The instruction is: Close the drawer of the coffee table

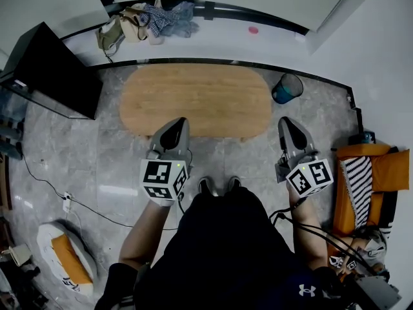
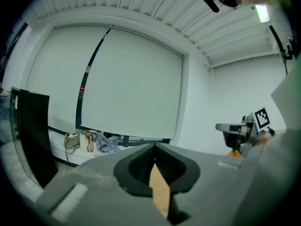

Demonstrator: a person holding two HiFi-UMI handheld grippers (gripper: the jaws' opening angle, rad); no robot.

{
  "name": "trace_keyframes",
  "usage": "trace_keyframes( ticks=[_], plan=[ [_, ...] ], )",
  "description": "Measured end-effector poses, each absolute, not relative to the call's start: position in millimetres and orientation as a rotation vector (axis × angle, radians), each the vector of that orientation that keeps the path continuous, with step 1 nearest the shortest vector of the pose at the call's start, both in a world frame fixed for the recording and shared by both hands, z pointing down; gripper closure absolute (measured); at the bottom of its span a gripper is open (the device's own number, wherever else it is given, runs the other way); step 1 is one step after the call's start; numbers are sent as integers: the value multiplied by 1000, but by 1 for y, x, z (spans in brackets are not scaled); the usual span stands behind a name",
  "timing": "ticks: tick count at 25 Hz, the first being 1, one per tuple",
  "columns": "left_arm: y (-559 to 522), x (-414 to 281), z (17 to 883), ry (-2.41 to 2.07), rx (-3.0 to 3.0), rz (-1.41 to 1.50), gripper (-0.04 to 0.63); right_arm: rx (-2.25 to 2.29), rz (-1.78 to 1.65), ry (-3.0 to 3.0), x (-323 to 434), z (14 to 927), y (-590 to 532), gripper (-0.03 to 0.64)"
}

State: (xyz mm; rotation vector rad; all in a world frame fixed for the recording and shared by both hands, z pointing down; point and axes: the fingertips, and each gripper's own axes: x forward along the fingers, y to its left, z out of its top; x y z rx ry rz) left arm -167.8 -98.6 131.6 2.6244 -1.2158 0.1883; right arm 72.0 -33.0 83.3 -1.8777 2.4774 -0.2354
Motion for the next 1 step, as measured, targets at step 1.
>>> trace_keyframes(
  ticks=[1],
  plan=[
    [-99, -168, 131, -1217, 2624, 189, 594, -1876, -235, 2478, 71, 83, -34, 615]
  ],
)
